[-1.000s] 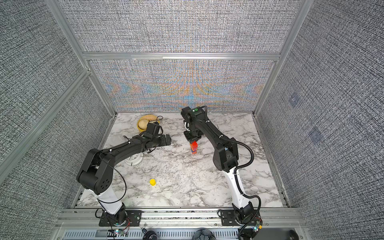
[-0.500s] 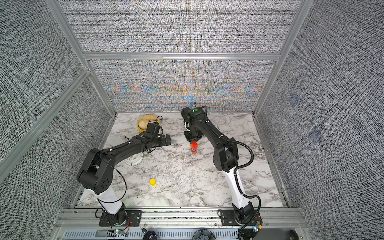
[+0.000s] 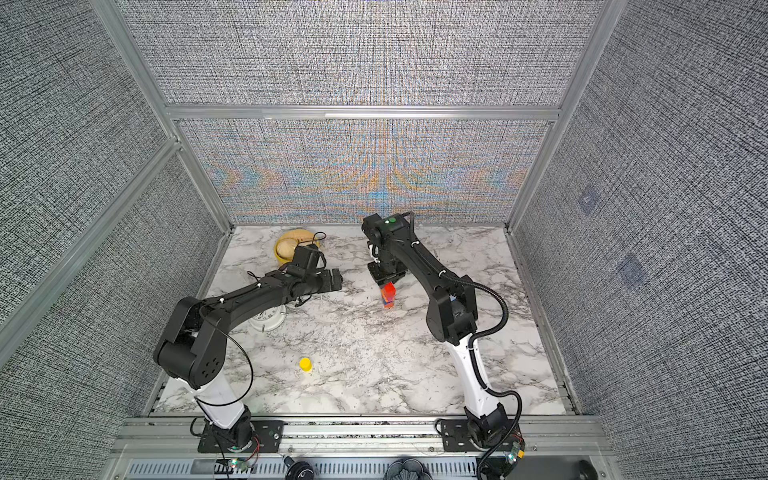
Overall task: Build the wood block tower
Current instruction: 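Lower the red block onto the magenta cube and open the right gripper, then move the right gripper back to the light blue block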
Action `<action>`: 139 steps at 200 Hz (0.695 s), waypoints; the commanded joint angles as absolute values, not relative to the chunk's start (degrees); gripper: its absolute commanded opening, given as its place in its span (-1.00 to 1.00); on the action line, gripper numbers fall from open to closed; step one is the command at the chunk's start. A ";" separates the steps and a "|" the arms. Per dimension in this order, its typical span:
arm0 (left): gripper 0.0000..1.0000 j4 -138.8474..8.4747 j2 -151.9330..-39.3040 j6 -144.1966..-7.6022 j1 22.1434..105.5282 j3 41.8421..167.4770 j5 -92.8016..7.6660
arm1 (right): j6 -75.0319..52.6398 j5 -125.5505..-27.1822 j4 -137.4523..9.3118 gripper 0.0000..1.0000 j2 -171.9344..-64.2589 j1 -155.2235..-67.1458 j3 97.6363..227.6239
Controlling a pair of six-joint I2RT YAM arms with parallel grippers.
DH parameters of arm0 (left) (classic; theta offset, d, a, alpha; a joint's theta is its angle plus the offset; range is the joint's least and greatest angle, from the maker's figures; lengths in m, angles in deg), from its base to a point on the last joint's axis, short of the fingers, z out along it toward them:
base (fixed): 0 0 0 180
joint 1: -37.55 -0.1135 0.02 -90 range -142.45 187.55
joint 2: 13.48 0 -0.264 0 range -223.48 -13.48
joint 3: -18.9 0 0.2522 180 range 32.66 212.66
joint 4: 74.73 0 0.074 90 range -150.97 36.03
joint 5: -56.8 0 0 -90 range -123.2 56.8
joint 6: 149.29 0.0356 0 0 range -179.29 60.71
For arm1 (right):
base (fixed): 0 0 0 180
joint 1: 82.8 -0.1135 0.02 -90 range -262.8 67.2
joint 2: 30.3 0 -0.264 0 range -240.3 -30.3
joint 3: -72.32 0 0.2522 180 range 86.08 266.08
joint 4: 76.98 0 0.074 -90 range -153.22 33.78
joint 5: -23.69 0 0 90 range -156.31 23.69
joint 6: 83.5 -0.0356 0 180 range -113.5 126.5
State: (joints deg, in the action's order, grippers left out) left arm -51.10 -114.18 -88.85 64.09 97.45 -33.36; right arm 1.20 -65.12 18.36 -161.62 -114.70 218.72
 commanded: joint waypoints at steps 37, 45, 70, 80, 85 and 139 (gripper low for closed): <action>0.98 -51.67 -113.16 -88.10 63.93 97.43 -33.60 | 1.34 -64.09 15.95 0.09 -158.06 -114.98 217.14; 0.98 -51.17 -112.90 -88.03 63.80 97.43 -33.33 | 1.40 -63.82 15.10 0.09 -156.98 -115.10 216.54; 0.98 -50.33 -111.82 -88.21 63.36 97.56 -33.64 | 1.04 -62.67 12.54 0.10 -153.78 -115.07 214.01; 0.98 -49.39 -111.36 -88.15 63.26 98.17 -33.55 | 0.66 -62.00 11.50 0.10 -152.28 -115.04 212.83; 0.98 -48.81 -111.19 -88.05 63.24 98.53 -33.41 | 0.47 -61.67 10.91 0.10 -151.38 -114.97 212.17; 0.98 -43.07 -108.02 -86.48 63.21 102.28 -33.73 | -6.00 -58.76 4.25 0.00 -138.40 -110.39 200.05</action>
